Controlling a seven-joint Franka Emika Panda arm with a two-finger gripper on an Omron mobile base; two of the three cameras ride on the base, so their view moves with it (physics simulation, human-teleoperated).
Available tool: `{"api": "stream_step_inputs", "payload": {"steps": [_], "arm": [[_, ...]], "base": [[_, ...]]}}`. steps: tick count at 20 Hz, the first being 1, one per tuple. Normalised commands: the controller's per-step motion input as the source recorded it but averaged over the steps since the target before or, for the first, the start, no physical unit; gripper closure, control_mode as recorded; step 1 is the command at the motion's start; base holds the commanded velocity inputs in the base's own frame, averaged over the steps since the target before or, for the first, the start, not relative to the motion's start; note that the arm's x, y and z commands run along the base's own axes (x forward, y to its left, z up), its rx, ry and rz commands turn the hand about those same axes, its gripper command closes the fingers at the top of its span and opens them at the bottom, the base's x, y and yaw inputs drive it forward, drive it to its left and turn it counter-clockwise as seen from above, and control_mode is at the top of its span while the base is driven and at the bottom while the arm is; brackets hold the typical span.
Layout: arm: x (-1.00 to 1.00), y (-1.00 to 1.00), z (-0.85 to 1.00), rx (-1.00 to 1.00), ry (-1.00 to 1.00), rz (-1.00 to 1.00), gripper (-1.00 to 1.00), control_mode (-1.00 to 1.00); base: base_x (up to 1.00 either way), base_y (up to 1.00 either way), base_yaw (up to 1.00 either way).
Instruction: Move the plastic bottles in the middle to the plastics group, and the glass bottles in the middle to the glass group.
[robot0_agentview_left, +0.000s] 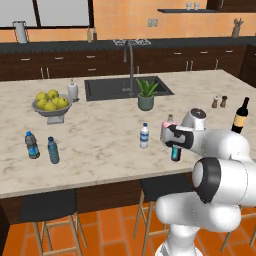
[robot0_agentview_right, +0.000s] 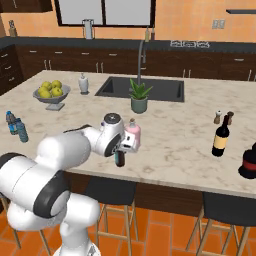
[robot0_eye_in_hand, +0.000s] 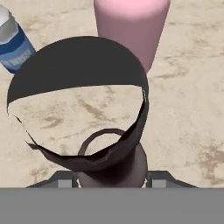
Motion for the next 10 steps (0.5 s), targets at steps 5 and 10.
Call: {"api": "stream_step_inputs", "payload": {"steps": [5,10], "arm": [[-0.44,-0.72,0.76,0.01,-0.08,-0.10,1.00,-1.00],[-0.07,-0.84,0.56,0.00,-0.03,-0.10,1.00,-1.00]], "base": [[0.00,0.00,0.00],[0.00,0.00,0.00]]}}
